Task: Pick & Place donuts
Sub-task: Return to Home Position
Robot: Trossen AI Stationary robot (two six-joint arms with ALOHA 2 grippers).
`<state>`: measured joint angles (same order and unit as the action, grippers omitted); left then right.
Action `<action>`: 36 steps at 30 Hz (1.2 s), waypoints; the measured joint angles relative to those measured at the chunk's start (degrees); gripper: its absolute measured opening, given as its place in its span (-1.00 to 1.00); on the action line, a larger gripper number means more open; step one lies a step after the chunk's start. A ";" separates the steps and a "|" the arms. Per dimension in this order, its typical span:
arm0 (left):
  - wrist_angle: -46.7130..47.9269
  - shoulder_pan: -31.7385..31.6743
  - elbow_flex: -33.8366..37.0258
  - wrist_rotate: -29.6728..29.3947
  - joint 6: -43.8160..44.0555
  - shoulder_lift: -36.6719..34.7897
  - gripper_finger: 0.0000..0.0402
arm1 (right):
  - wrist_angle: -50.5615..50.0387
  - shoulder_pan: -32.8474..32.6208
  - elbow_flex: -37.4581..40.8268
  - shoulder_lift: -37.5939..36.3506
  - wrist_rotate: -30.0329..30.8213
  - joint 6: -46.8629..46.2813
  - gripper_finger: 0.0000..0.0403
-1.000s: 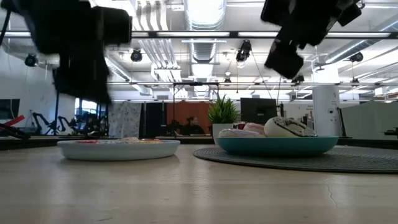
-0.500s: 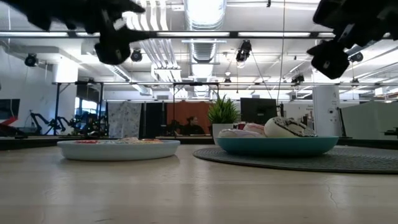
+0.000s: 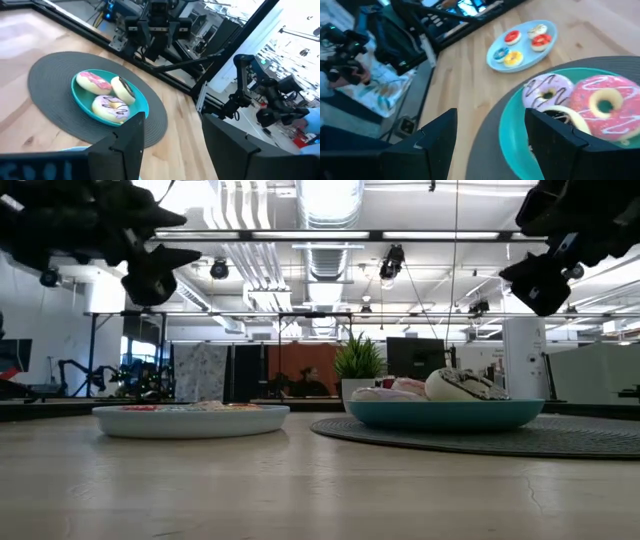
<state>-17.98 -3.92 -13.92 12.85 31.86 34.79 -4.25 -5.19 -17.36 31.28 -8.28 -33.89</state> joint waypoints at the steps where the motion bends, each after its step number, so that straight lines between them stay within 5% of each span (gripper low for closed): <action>1: 0.04 0.00 0.94 -0.10 -0.37 -1.26 -0.15 | 0.03 -0.05 0.10 0.38 0.86 0.02 0.11; 19: 1.49 -0.04 7.68 -0.85 -7.55 -19.12 -0.15 | 0.14 -0.04 4.16 1.06 2.39 0.02 0.11; 29: 2.10 -0.02 7.64 -0.38 7.30 -18.87 -0.15 | 0.09 -0.04 4.77 1.07 2.33 0.02 0.11; 36: 3.97 0.66 9.85 -4.28 -19.93 -25.37 -0.15 | 0.09 -0.04 4.78 1.07 2.32 0.02 0.11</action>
<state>-14.01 -3.27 -4.06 8.57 11.93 9.41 -4.16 -5.23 -12.58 32.36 -5.96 -33.87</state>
